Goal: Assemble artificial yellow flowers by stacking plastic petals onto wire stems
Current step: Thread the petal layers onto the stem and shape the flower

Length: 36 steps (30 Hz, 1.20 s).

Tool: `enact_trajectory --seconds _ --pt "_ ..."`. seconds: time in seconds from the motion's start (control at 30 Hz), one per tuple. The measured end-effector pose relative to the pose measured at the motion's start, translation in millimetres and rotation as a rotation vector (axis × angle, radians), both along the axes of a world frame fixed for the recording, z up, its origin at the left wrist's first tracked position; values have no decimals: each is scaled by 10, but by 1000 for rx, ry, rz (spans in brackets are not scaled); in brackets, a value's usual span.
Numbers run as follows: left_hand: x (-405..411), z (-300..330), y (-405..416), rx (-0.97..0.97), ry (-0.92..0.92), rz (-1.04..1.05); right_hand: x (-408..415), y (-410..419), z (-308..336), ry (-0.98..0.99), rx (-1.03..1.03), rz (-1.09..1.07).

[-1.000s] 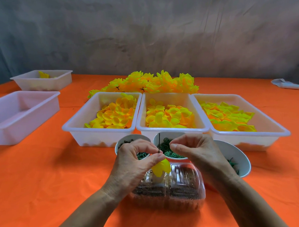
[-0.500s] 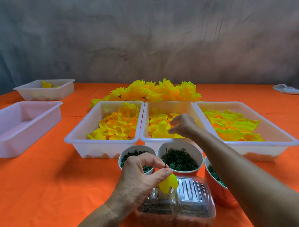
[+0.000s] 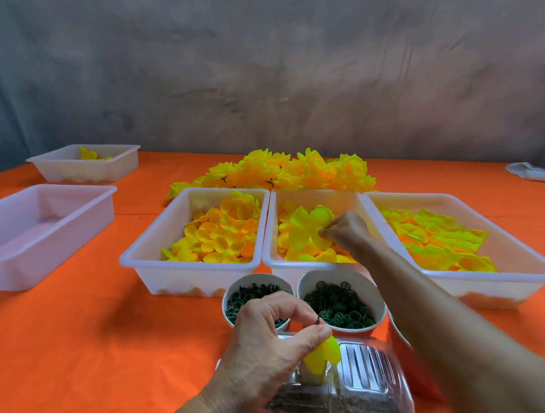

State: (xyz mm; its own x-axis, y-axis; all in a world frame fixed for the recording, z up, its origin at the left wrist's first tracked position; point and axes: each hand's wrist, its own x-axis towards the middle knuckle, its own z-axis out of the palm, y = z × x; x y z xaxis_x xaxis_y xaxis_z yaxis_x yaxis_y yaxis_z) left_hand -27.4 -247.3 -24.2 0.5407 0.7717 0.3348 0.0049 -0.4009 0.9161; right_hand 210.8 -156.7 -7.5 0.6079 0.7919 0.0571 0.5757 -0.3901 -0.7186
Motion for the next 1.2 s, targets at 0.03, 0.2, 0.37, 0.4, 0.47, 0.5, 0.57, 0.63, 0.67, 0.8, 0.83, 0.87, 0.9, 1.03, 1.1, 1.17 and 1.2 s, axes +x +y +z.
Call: enact_trajectory --seconds 0.03,0.2,0.37,0.4,0.47,0.5,0.57,0.63,0.67,0.8,0.83,0.87,0.9,1.03,1.1,1.17,1.2 --pt "2 -7 2 1 -2 2 13 -46 21 70 61 12" --pt "-1 -29 -2 24 3 23 -6 -229 99 269 243 33" --pt "0 -42 -3 33 11 37 -172 -467 192 425 352 117" --pt "-1 -44 -6 33 13 41 -210 -534 212 480 380 147" --pt "2 -40 -20 21 10 43 -293 -674 247 553 428 199" --pt "2 -39 -29 8 4 45 -331 -743 254 579 451 222" --pt "5 -34 -44 -16 -6 49 -412 -886 263 630 499 269" --pt "11 -30 -58 -19 -6 65 -496 -1024 260 647 505 345" --pt "15 -27 -63 -16 -5 75 -542 -1095 259 646 493 383" --pt "20 -18 -74 -16 -21 71 -689 -1342 252 625 492 518" --pt "22 -17 -73 -14 -25 68 -720 -1387 254 621 500 545" --pt "23 -19 -71 -12 -31 65 -751 -1427 257 617 505 562" --pt "25 -24 -67 -11 -37 65 -777 -1458 256 606 509 572" --pt "23 -23 -76 -21 -43 57 -847 -1554 264 554 502 610" --pt "22 -9 -87 0 -46 55 -861 -1578 262 559 497 638" --pt "28 6 -95 22 -41 60 -870 -1591 254 572 501 665" --pt "32 15 -99 23 -37 64 -879 -1596 256 580 505 679"
